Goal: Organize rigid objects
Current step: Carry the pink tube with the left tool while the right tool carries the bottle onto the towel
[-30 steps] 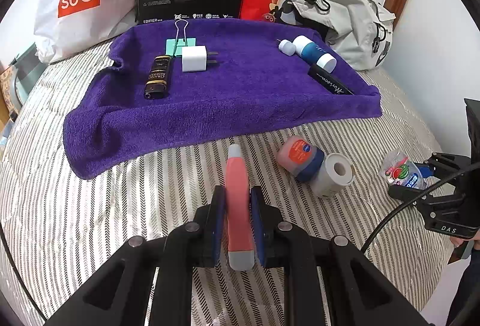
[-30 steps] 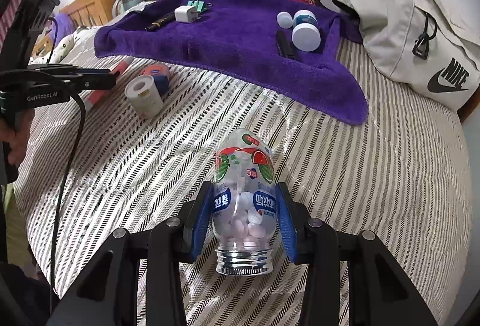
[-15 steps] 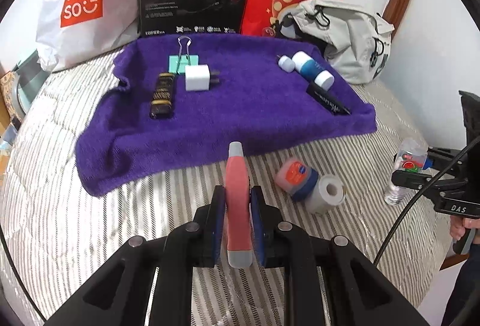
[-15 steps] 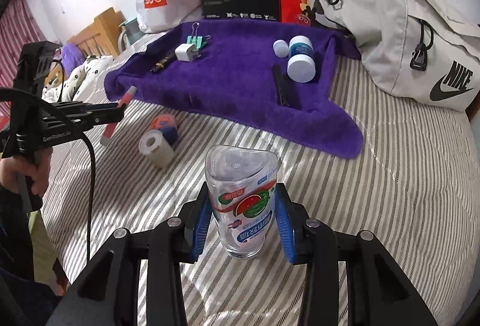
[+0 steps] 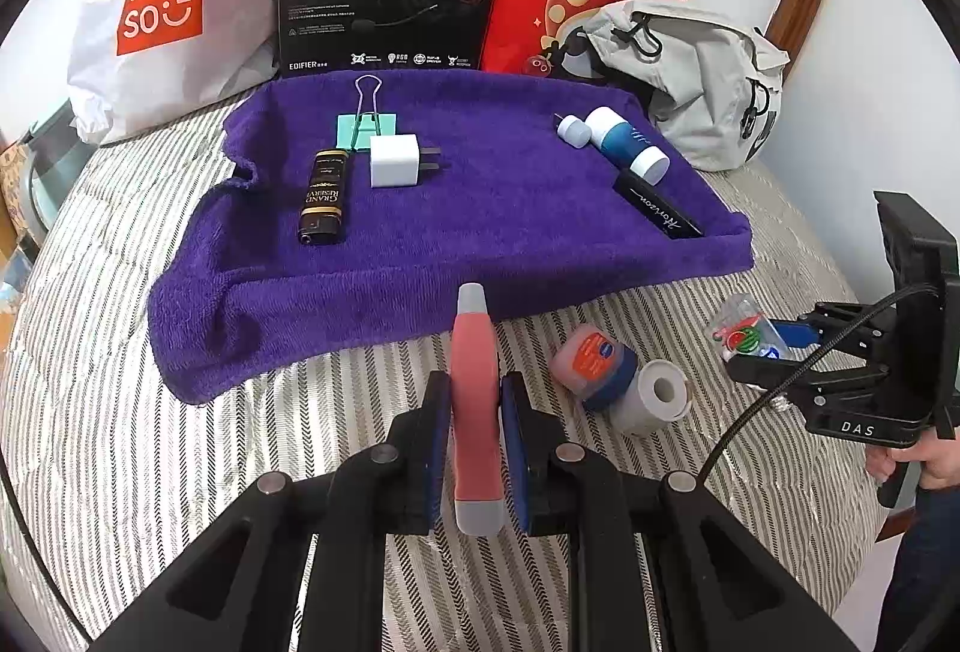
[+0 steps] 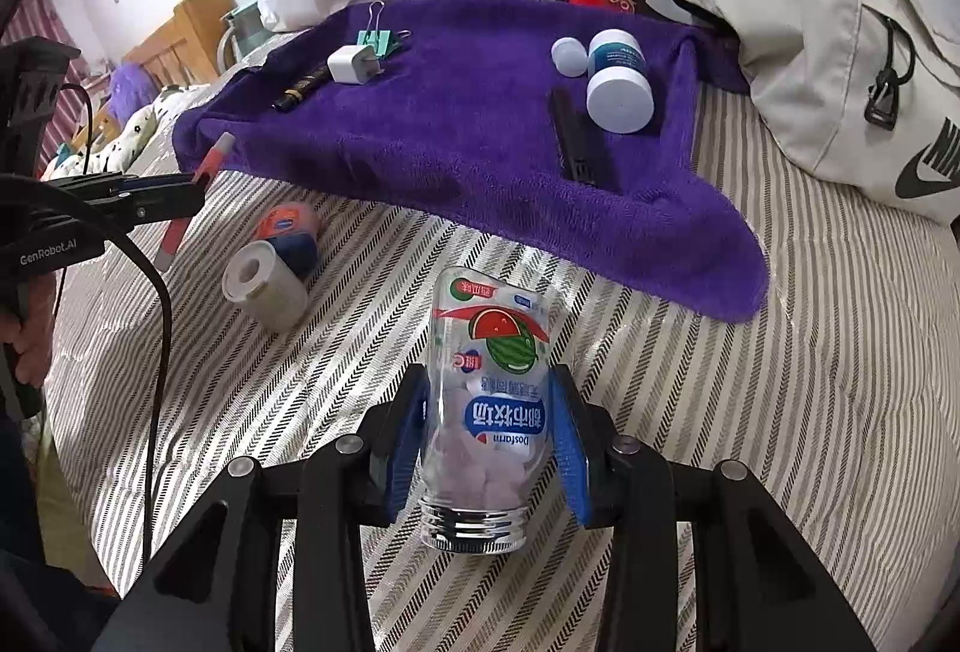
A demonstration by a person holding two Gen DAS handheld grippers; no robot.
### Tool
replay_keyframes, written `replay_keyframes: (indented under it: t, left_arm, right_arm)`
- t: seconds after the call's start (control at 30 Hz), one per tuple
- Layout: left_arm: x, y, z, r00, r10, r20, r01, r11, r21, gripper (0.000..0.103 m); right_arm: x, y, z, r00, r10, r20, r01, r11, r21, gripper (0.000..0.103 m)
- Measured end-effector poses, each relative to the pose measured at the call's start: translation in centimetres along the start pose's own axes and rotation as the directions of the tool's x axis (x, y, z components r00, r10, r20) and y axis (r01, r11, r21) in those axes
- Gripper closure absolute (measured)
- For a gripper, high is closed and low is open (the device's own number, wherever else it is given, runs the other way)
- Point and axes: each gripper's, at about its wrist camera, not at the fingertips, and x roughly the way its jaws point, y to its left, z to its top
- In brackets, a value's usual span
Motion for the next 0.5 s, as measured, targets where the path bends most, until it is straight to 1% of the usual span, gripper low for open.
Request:
replay_keyframes:
  t: [0.13,0.3,0.37,0.5]
  left_arm:
    - [0.03,0.06,-0.01,1.000,0.002,-0.003,-0.002,1.000,0.000,0.086]
    - [0.11,0.20,-0.18,1.000,0.004,-0.005,-0.004,1.000,-0.003,0.086]
    - [0.23,0.24,-0.29,1.000,0.003,-0.008,-0.003,1.000,-0.006,0.086]
    - [0.36,0.04,-0.45,1.000,0.002,-0.013,-0.002,1.000,-0.005,0.086]
  right_arm:
    - [-0.35,0.51,-0.74,0.999,-0.035,-0.003,0.035,0.999,-0.028,0.060]
    - [-0.52,0.23,-0.95,1.000,-0.025,0.015,0.025,1.000,0.000,0.059]
    - [-0.44,-0.05,-0.73,1.000,-0.020,0.021,0.020,1.000,0.021,0.062]
    - [-0.43,0.03,-0.60,1.000,-0.022,0.023,0.021,1.000,0.013,0.062]
